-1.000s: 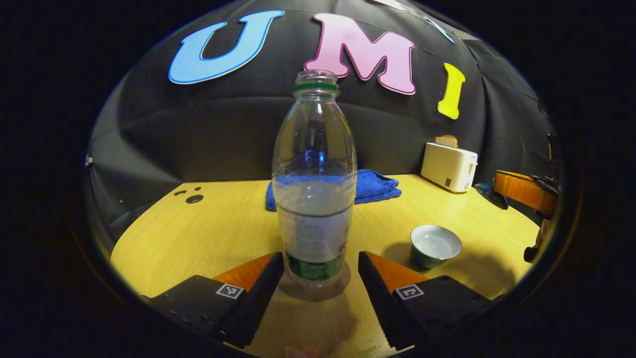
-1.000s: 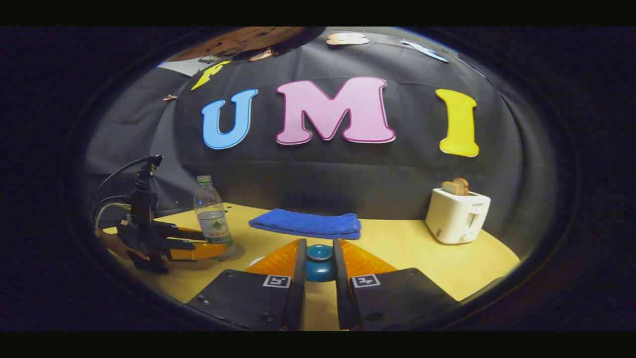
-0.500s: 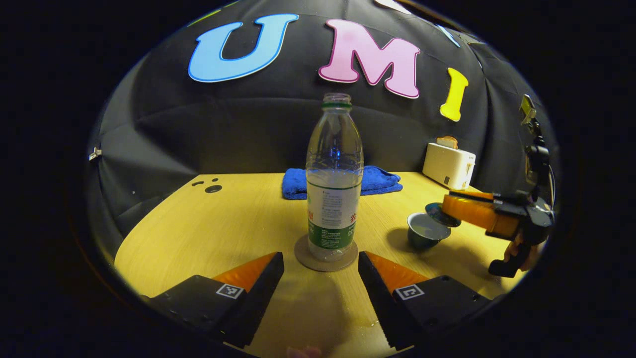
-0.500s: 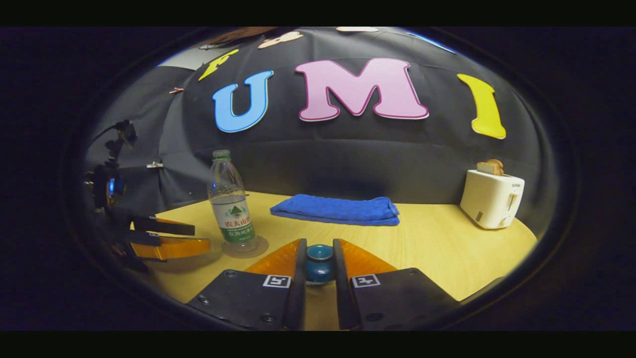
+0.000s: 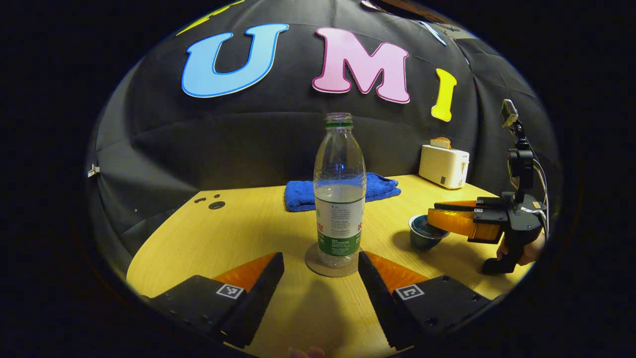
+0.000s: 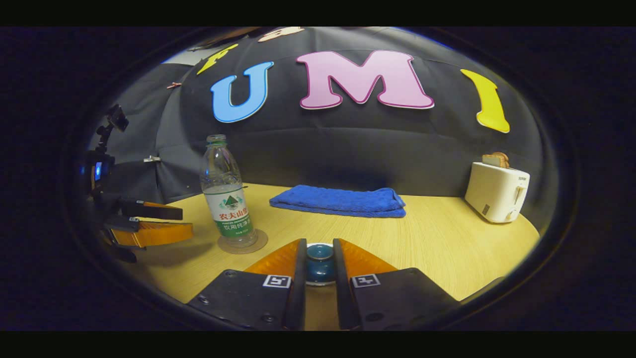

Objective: Open the teacup lid with one hand, grasp the water bottle and pour water into the teacup with the other hand; after pouring, place the water bottle on the coaster and then close the teacup lid.

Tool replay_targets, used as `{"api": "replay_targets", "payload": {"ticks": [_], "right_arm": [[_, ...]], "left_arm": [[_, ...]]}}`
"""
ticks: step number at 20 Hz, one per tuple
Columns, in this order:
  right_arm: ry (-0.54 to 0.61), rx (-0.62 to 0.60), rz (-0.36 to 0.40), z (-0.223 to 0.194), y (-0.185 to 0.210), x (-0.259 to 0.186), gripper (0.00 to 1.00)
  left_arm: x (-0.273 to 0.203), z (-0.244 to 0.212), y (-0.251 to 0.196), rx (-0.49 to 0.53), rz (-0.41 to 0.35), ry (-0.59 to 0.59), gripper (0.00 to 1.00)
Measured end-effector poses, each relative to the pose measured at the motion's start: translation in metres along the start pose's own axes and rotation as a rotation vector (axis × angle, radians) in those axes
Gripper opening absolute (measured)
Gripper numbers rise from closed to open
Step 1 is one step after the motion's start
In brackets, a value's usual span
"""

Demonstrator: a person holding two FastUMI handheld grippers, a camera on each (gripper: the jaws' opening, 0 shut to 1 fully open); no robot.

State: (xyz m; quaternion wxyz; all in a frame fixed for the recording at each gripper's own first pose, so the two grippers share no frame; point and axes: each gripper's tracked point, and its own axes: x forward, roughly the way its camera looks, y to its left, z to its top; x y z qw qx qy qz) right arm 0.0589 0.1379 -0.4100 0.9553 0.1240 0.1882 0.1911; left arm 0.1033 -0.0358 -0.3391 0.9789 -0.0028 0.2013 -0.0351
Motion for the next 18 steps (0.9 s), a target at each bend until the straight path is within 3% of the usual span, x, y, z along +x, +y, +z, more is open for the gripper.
{"api": "replay_targets", "payload": {"ticks": [3,5,6,8,9,10,13,18], "right_arm": [[-0.002,-0.008,-0.009,0.002,-0.001,-0.001,0.35],[-0.001,-0.001,-0.013,0.004,-0.001,-0.003,0.46],[-0.007,-0.004,-0.02,0.01,-0.002,-0.006,0.63],[-0.03,-0.026,-0.041,0.028,-0.007,-0.016,0.85],[-0.044,-0.038,-0.054,0.041,-0.01,-0.023,0.95],[-0.059,-0.054,-0.067,0.055,-0.012,-0.03,0.99],[-0.103,-0.099,-0.096,0.103,-0.014,-0.052,0.99],[-0.149,-0.083,-0.122,0.18,-0.005,-0.086,0.99]], "left_arm": [[-0.002,-0.001,0.002,-0.015,0.008,0.006,0.95],[-0.006,0.002,0.003,-0.029,0.016,0.01,0.95],[-0.009,0.005,0.004,-0.033,0.021,0.011,0.95],[-0.016,0.018,0.006,-0.033,0.036,0.002,0.95],[-0.02,0.025,0.007,-0.033,0.045,-0.003,0.95],[-0.025,0.034,0.009,-0.03,0.065,-0.011,0.95],[-0.041,0.063,0.015,0.001,0.116,-0.037,0.94],[-0.067,0.114,0.007,-0.034,0.114,-0.067,0.94]]}}
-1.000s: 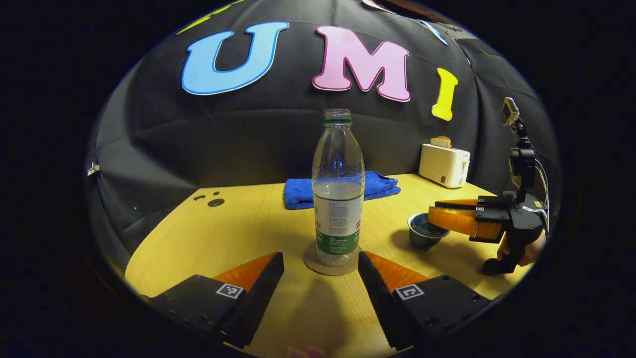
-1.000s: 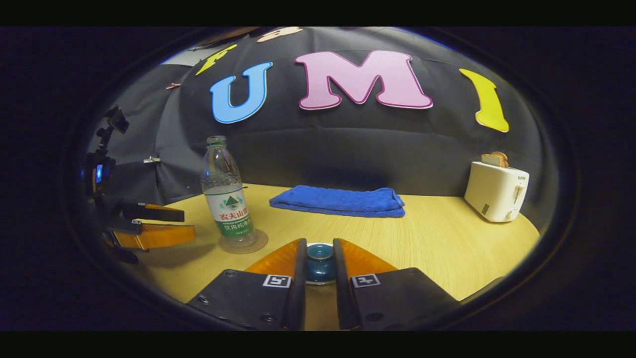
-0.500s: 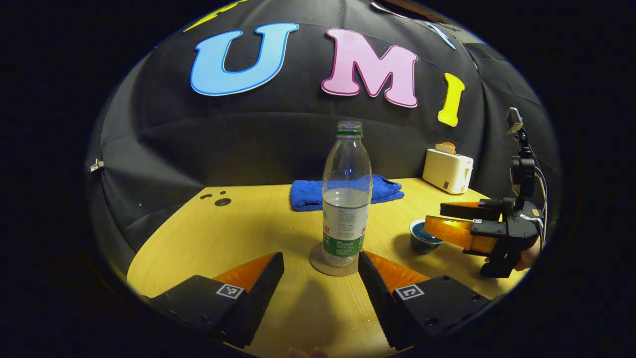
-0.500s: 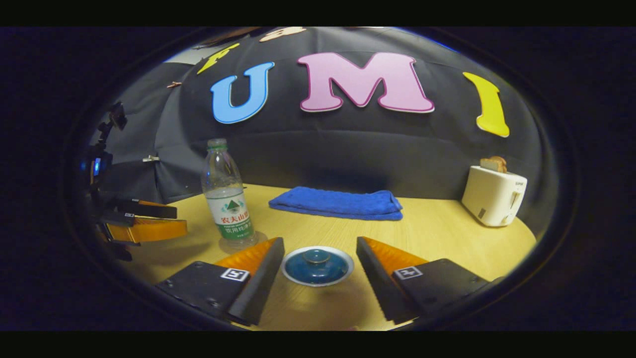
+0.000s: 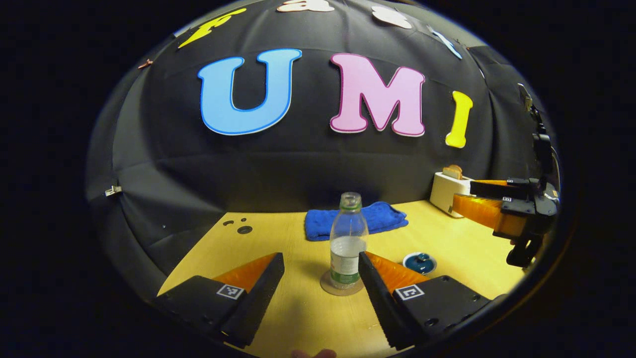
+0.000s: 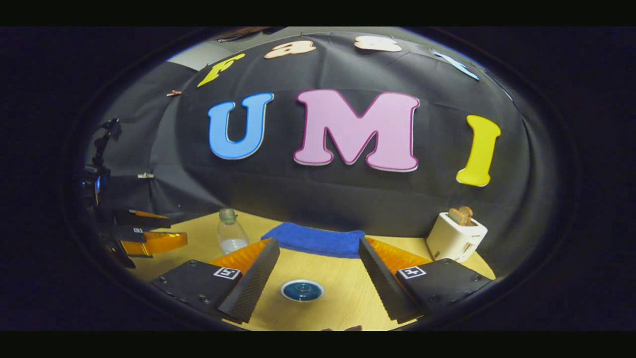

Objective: Open the teacup lid with one hand, grasp the water bottle and pour water into the teacup with the other hand; after pouring, place the water bottle on the coaster and then close the teacup lid.

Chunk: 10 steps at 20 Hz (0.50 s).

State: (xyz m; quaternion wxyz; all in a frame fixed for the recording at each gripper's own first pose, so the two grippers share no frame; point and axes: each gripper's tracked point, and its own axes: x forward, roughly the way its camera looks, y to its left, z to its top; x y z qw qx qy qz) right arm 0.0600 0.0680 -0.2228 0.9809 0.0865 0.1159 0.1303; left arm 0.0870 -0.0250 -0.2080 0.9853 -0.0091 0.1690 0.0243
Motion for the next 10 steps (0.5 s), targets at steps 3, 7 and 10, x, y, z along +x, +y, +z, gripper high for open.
{"api": "replay_targets", "payload": {"ticks": [3,7,10], "right_arm": [[-0.03,-0.003,-0.03,0.042,-0.003,-0.015,0.98],[-0.048,0.012,-0.06,0.079,-0.005,-0.034,0.99],[-0.075,0.007,-0.075,0.107,-0.005,-0.049,0.98]], "left_arm": [[-0.012,0.027,0.003,0.02,-0.002,-0.02,0.94],[-0.028,0.058,0.005,0.022,-0.017,-0.042,0.94],[-0.039,0.076,0.007,0.014,-0.021,-0.052,0.94]]}}
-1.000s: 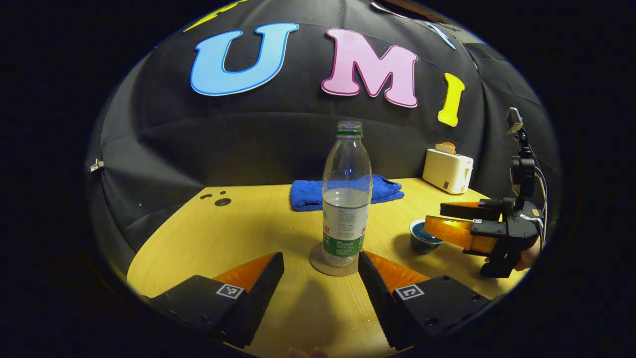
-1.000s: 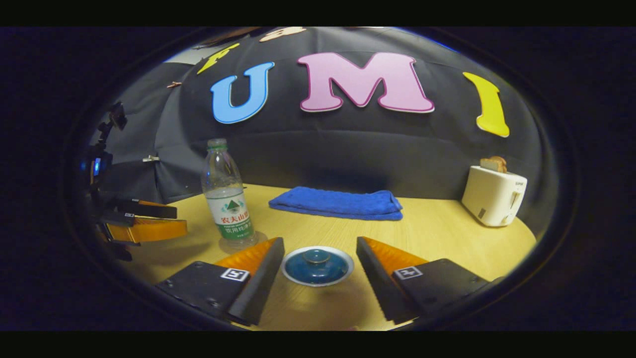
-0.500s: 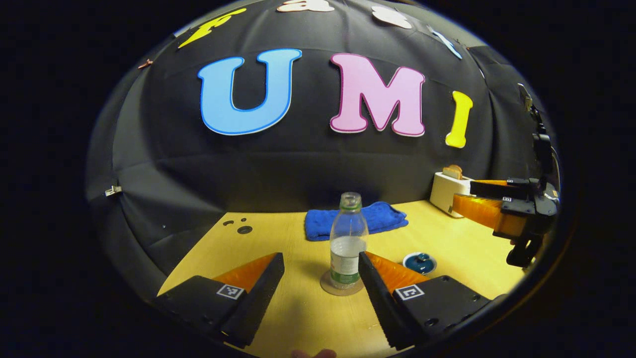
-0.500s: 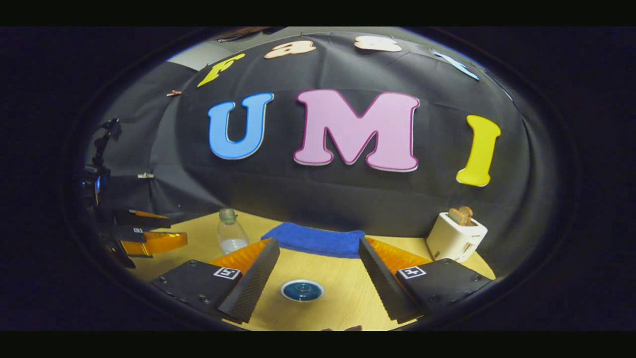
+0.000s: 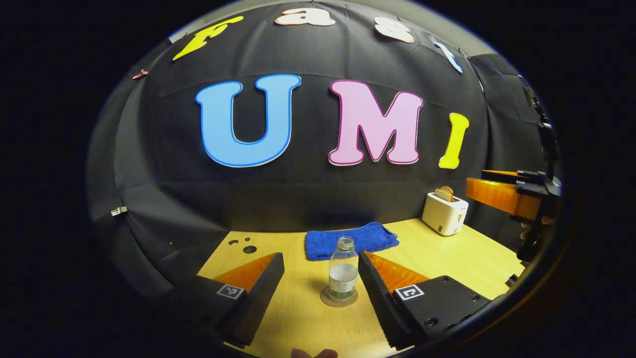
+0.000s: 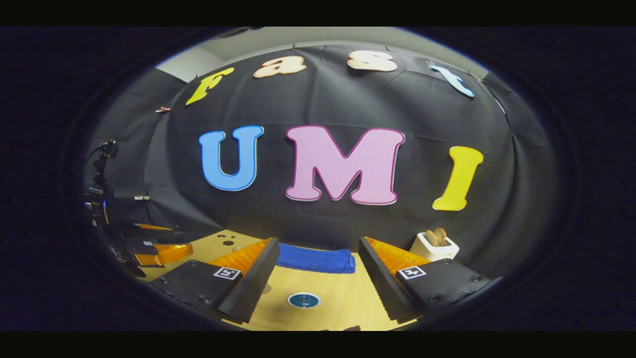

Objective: Open the teacup lid with one hand, grasp the water bottle and pour water into the teacup with the other hand; after pouring, place the water bottle on the coaster and then close the teacup lid.

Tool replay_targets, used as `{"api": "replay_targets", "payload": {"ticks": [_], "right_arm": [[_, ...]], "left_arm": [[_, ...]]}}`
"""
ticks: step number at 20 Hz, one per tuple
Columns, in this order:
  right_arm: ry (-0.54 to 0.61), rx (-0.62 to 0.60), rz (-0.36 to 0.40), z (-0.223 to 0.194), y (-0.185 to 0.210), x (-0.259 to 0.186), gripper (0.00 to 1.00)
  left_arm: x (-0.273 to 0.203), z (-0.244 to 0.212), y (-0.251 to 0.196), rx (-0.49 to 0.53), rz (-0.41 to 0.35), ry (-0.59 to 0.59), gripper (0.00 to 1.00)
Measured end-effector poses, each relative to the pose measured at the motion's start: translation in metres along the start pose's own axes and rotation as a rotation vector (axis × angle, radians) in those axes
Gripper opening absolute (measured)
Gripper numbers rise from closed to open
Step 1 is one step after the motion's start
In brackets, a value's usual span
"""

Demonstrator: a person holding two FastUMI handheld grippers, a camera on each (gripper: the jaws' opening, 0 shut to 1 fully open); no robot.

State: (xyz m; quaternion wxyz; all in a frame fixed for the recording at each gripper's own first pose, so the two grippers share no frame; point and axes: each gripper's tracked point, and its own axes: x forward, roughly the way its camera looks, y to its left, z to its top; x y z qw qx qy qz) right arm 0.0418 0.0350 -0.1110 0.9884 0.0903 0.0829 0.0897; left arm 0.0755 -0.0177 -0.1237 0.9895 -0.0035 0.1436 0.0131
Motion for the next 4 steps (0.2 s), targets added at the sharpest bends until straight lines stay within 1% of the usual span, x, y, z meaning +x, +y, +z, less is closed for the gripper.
{"api": "replay_targets", "payload": {"ticks": [4], "right_arm": [[-0.038,-0.007,-0.019,0.032,-0.003,-0.014,0.98]], "left_arm": [[-0.009,0.025,-0.001,-0.009,-0.008,-0.033,0.94]]}}
